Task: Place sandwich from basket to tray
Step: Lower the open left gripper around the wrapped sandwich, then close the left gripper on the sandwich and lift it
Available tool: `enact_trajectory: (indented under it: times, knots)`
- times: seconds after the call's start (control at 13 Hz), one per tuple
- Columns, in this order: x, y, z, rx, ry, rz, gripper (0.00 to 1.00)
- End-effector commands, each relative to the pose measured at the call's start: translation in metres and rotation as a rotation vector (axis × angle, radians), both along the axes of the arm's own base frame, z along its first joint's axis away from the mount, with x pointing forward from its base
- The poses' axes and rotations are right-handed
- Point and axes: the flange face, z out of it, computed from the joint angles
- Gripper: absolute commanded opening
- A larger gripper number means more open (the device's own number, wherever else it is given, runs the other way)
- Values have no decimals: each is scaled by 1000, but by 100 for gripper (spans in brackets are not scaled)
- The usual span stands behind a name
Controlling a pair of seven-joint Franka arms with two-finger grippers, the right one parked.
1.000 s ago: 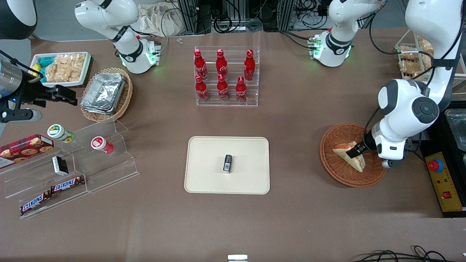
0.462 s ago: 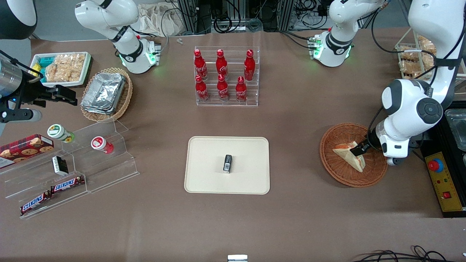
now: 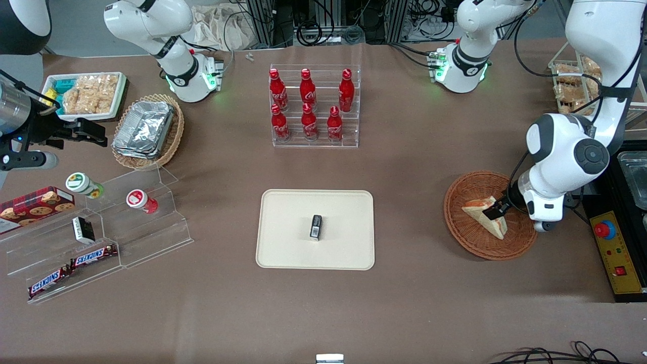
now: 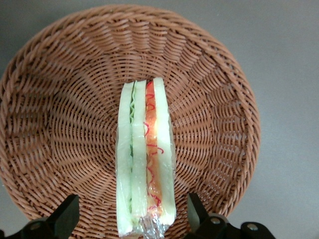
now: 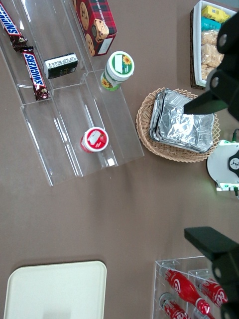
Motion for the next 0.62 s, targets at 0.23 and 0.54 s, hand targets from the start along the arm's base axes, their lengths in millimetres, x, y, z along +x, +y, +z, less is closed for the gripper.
enact_trajectory:
  times: [0.23,0.54]
  knots:
    - [-5,-4,-21,-14,7,33,71]
    - [-4,-4,7,15,-1,41,9]
